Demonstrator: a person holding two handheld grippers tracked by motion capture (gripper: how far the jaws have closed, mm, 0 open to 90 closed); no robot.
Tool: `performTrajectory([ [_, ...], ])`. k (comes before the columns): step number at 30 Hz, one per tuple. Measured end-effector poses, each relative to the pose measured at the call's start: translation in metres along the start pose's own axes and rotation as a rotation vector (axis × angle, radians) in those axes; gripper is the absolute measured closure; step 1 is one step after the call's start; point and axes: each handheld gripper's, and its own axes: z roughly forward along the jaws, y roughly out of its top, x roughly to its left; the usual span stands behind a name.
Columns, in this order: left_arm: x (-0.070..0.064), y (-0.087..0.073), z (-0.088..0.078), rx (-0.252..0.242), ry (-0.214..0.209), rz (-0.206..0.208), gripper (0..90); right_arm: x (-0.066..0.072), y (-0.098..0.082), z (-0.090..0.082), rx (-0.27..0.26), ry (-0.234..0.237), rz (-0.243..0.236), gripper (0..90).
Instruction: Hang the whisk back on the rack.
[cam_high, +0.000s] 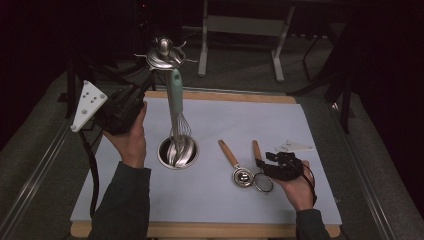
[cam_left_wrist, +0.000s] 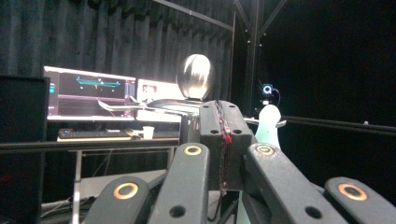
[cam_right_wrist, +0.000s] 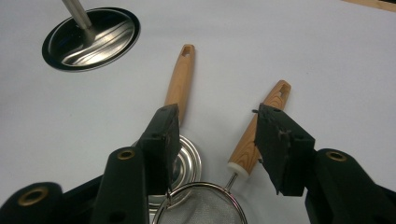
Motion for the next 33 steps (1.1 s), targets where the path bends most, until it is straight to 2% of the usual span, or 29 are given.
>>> performTrajectory([
  [16, 0.022, 0.003, 0.004, 0.018, 0.065, -0.007, 89.9, 0.000, -0.001, -0.002, -0.009, 0.001, 0.002, 49.8],
  [25, 0.034, 0.003, 0.013, 0.047, 0.099, 0.002, 89.9, 0.000, -0.001, -0.001, -0.005, 0.001, 0.002, 49.9],
  [33, 0.041, 0.005, 0.020, 0.057, 0.126, -0.007, 90.0, 0.000, -0.001, -0.002, -0.008, 0.002, 0.003, 50.0],
])
